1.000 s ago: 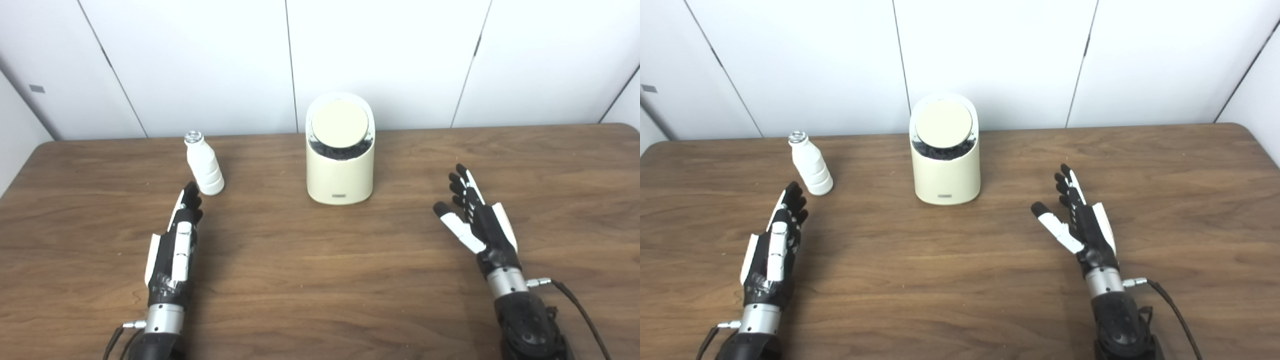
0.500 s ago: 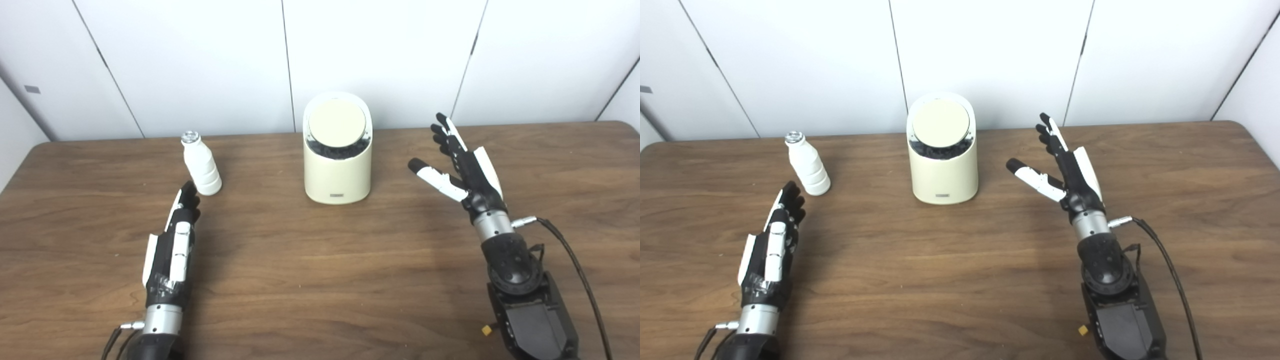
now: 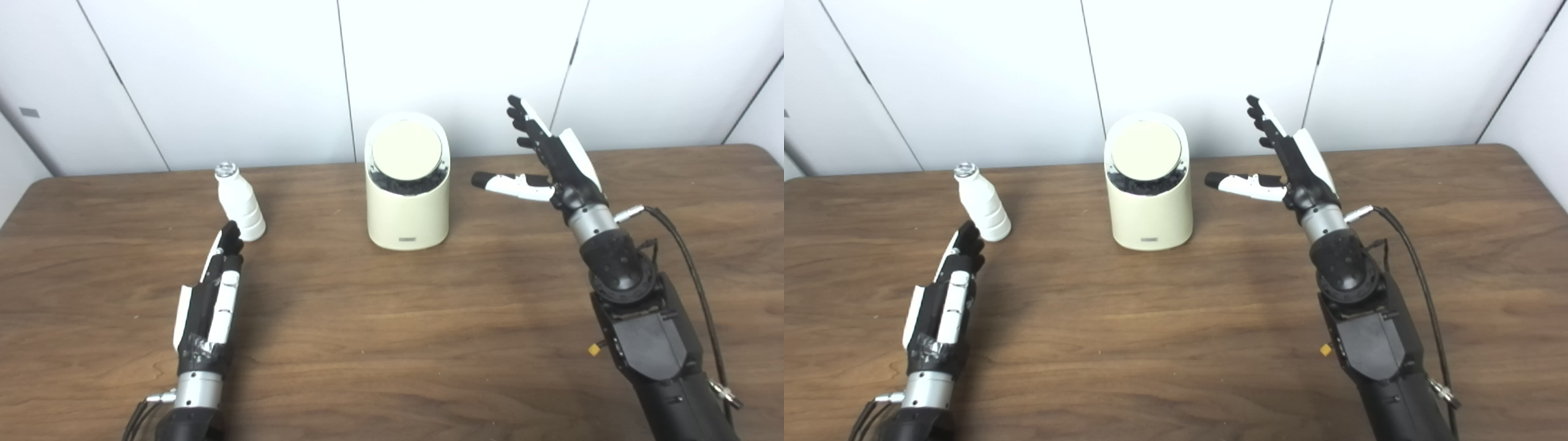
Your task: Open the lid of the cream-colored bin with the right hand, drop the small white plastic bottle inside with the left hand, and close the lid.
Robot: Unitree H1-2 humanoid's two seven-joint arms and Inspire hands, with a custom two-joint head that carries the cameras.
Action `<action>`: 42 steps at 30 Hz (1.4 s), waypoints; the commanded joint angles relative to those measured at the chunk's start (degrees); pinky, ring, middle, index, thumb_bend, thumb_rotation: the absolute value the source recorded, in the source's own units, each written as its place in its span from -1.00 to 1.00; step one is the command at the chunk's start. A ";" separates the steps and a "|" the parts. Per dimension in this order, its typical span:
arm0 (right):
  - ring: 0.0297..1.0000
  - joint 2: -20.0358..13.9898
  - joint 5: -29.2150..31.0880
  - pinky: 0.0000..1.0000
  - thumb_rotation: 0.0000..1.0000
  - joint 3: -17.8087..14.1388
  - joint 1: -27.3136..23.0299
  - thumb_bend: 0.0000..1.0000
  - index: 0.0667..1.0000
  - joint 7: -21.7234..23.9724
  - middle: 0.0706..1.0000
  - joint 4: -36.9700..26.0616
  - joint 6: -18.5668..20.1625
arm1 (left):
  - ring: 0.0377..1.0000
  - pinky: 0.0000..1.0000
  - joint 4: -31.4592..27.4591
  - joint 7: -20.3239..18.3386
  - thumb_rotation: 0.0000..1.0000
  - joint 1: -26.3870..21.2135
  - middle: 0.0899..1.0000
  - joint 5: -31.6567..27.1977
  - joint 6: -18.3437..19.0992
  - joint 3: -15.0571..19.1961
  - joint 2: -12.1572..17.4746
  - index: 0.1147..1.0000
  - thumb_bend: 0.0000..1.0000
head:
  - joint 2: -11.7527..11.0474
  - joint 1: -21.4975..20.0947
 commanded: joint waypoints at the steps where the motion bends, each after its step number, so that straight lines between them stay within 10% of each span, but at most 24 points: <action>1: 0.87 -0.62 -1.04 0.74 -0.03 0.45 -4.05 0.93 0.89 0.37 0.88 -2.44 0.40 | 0.98 1.00 3.23 -0.26 0.68 2.03 0.96 -0.43 -0.94 -1.27 -1.61 0.96 -0.13 | 0.01 -0.06; 18: 0.83 -0.68 -6.25 0.61 -0.02 5.24 -14.72 0.92 0.85 4.58 0.88 0.47 10.62 | 0.98 1.00 1.56 -0.14 0.68 2.37 0.98 -0.88 1.17 -1.56 -2.20 0.96 -0.15 | 1.27 -0.07; 42: 0.80 0.18 -12.14 0.60 -0.13 11.87 -21.11 0.89 0.83 4.20 0.84 9.04 8.76 | 0.96 1.00 -0.28 0.37 0.63 2.69 0.95 -2.13 2.04 -1.39 -4.07 0.93 -0.13 | 2.88 -0.07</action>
